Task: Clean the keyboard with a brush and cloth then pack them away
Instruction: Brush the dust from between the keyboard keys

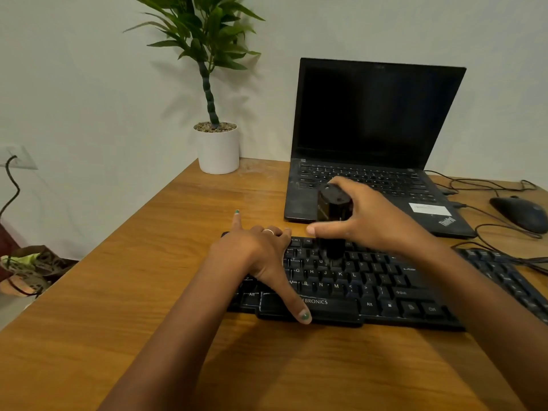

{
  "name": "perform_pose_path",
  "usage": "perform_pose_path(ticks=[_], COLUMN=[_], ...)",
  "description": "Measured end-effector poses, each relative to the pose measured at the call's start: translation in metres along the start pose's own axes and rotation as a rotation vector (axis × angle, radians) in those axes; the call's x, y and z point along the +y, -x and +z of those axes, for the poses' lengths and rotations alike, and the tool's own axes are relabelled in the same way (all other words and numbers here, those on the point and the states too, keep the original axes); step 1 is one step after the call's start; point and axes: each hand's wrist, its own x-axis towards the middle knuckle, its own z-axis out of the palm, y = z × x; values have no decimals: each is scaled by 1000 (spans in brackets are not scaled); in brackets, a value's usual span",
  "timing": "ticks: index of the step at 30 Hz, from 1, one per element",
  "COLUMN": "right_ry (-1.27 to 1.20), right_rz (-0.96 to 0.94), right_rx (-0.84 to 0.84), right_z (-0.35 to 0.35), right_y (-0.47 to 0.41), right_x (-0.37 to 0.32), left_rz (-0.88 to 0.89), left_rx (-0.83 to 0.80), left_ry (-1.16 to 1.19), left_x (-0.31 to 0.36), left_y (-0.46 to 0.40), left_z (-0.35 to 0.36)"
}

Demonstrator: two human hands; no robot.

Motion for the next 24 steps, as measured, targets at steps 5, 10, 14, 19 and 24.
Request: perform_pose_path(ticks=[5, 10, 14, 19, 24], right_ry=[-230, -67, -275, -221, -234], right_rz=[-24, 34, 20, 28, -3], right_rx=[-438, -52, -397, -231, -401], right_z=[-4, 1, -1, 3, 2], right_y=[11, 4, 12, 8, 12], right_x=[-15, -7, -17, -15, -18], left_rz=[17, 2, 16, 11, 26], left_rx=[-5, -11, -7, -7, 6], left_ry=[11, 2, 22, 6, 28], left_x=[-2, -1, -2, -2, -3], left_y=[-2, 0, -1, -1, -2], left_z=[1, 0, 0, 1, 1])
